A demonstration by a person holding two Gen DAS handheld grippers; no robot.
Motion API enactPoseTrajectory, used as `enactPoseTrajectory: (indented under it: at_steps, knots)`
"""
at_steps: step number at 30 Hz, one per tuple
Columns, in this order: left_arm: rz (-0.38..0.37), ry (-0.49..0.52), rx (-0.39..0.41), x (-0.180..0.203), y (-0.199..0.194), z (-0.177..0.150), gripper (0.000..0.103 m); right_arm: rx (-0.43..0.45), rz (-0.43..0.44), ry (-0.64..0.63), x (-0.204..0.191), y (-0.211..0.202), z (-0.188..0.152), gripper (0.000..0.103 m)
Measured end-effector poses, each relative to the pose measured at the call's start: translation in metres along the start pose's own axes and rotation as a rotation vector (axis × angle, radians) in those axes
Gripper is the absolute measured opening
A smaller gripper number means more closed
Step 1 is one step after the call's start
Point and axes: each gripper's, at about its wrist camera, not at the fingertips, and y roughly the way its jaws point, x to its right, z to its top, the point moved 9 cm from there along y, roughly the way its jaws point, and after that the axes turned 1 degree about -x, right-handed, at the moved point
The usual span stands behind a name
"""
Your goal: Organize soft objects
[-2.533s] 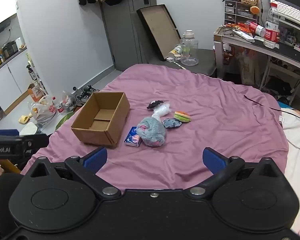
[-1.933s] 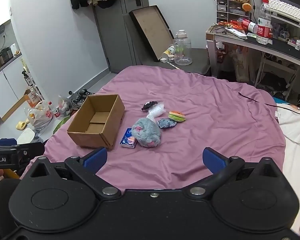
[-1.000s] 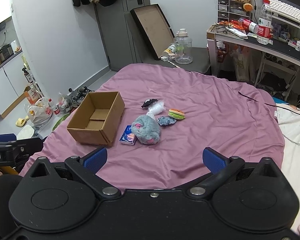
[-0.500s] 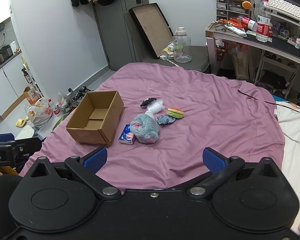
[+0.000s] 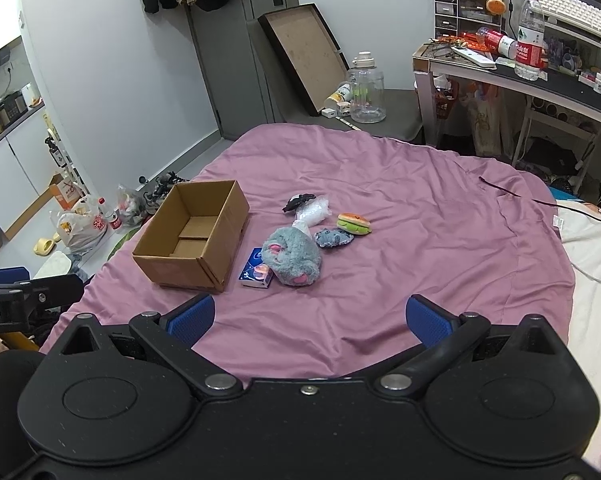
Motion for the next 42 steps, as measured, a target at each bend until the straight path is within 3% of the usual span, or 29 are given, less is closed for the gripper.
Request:
enactPoseTrajectory:
  at_steps: [11,24,42]
  knots:
    - [-0.019,-0.006,-0.03,0.002,0.02,0.004,0.103,-0.027,0.034,0.021,0.003,0.013,0.004,0.103]
    - [-0.047,-0.005,-0.062,0.017,0.063,0.005,0.102,-0.067,0.014,0.053,0.019,0.053,0.007,0.103]
    - [-0.045,-0.069,-0.107,0.026,0.127,0.007,0.1,-0.046,0.028,0.164,0.05,0.102,0.01,0.103]
